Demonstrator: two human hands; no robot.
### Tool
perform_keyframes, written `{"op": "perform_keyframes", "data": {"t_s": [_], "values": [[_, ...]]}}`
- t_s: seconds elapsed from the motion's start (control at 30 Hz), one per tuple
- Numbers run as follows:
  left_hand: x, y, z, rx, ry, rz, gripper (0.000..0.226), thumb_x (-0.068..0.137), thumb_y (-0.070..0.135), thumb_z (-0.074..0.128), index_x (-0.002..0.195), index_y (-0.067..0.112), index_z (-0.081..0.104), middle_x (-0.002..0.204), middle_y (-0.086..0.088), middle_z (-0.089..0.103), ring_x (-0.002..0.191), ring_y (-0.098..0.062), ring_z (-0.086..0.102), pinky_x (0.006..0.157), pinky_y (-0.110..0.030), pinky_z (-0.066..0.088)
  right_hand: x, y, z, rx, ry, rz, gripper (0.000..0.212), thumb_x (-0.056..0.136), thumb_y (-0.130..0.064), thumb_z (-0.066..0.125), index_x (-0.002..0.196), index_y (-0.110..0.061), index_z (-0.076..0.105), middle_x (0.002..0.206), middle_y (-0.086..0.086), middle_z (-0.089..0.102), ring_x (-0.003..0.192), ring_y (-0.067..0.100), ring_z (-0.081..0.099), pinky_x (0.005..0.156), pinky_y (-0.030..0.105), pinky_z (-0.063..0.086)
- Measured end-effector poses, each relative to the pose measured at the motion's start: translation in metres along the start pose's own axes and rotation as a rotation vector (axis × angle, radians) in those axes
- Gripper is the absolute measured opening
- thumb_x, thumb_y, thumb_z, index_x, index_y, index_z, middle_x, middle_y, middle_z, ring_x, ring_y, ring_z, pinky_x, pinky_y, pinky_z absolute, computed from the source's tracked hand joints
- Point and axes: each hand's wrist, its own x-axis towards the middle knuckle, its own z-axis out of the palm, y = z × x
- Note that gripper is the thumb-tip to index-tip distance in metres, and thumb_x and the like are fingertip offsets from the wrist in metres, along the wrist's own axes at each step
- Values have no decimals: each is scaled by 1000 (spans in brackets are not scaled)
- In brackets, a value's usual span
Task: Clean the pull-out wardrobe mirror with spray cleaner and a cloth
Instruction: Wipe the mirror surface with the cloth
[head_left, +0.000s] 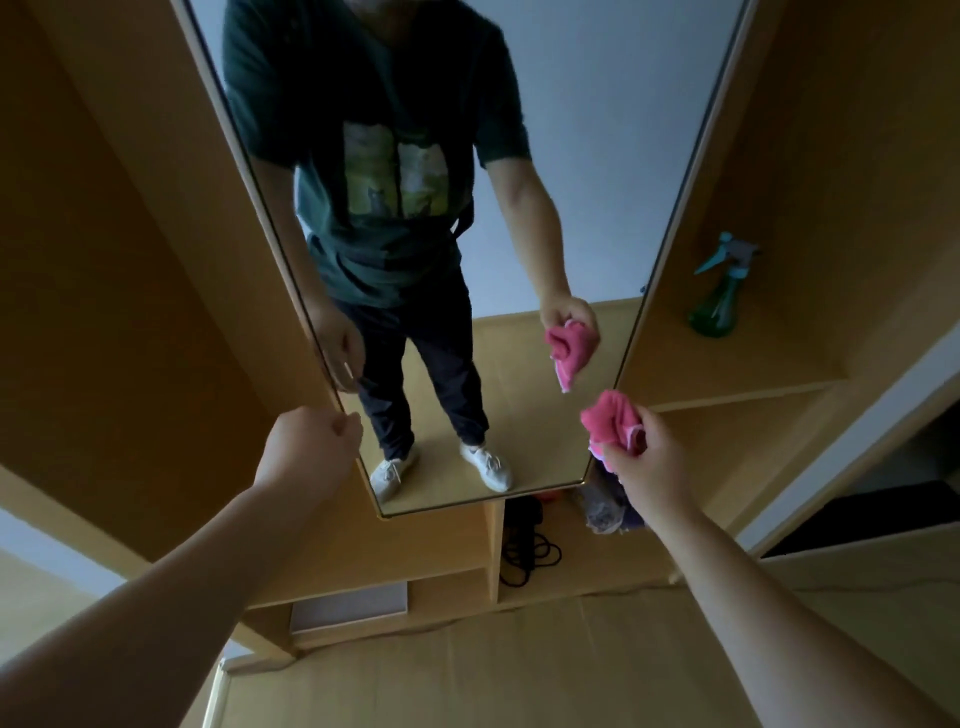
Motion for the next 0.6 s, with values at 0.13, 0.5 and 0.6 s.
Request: {"op": "perform_keyframes", "data": {"t_s": [0.13,0.5,0.6], "values": [[-18,40,-34,-127,-55,131,32,95,27,51,73,10,68,71,-9,69,63,-26,65,51,-35,52,-8,-84,-16,94,-54,-196,43,78,-22,79,117,-18,61,94,-8,69,80,-1,64,67,16,54],[-42,176,-163,-492,-69,619,28,89,33,66,114,21,60,85,12,65,63,7,56,60,-10,46,-17,-301,-37,254,-235,-587,30,81,-16,77,105,-16,59,73,6,69,52,12,62,50,20,46],[-38,190,-197,-527,67,654,11,89,26,67,97,19,64,72,2,65,54,-5,52,51,-16,44,-14,-343,-47,278,-242,-682,23,81,-9,75,98,-15,61,69,12,68,54,22,63,50,27,49]]}}
